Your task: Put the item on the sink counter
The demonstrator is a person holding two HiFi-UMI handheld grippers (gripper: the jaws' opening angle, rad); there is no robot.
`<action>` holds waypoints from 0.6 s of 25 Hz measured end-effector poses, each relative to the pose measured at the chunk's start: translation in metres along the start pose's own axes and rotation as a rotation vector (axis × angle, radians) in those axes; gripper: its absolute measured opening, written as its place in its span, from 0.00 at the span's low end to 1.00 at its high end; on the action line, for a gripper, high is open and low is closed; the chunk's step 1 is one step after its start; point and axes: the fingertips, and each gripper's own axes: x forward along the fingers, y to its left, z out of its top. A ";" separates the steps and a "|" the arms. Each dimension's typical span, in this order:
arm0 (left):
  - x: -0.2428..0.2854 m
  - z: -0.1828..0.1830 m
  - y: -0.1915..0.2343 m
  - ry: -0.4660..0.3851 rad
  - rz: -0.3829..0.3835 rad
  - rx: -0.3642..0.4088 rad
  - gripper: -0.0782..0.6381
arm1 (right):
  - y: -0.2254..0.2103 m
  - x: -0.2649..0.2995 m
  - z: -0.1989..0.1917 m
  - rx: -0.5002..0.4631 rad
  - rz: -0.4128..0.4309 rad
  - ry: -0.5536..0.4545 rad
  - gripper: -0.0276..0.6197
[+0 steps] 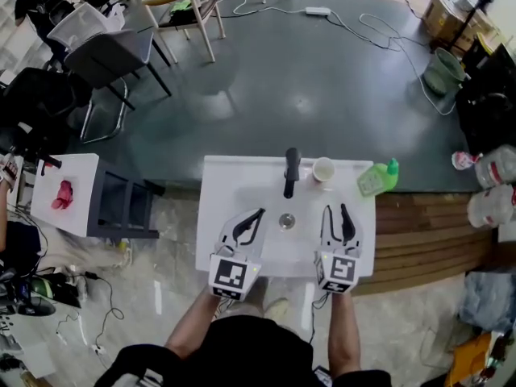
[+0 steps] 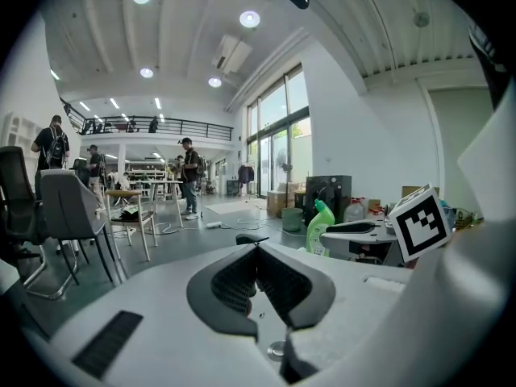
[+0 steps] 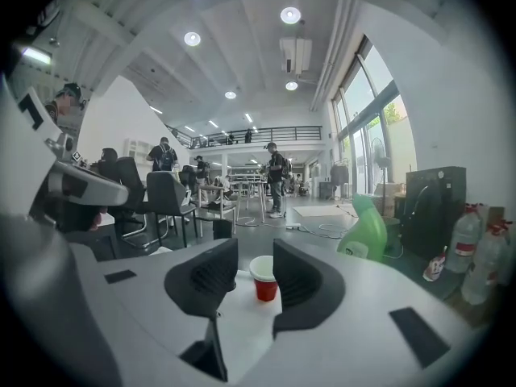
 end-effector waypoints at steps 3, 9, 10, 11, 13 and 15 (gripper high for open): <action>-0.012 0.005 -0.011 -0.016 -0.007 0.012 0.11 | 0.001 -0.022 0.013 0.002 -0.008 -0.043 0.23; -0.040 0.016 -0.034 -0.049 -0.015 0.031 0.11 | 0.002 -0.070 0.026 -0.001 -0.024 -0.071 0.16; -0.046 0.018 -0.037 -0.056 -0.016 0.035 0.11 | 0.003 -0.077 0.027 -0.004 -0.022 -0.078 0.15; -0.052 0.019 -0.040 -0.062 -0.018 0.036 0.11 | 0.005 -0.085 0.028 -0.008 -0.021 -0.086 0.14; -0.062 0.023 -0.047 -0.075 -0.020 0.042 0.11 | 0.006 -0.099 0.034 -0.011 -0.029 -0.095 0.12; -0.072 0.027 -0.055 -0.088 -0.022 0.048 0.11 | 0.008 -0.115 0.038 -0.013 -0.036 -0.103 0.11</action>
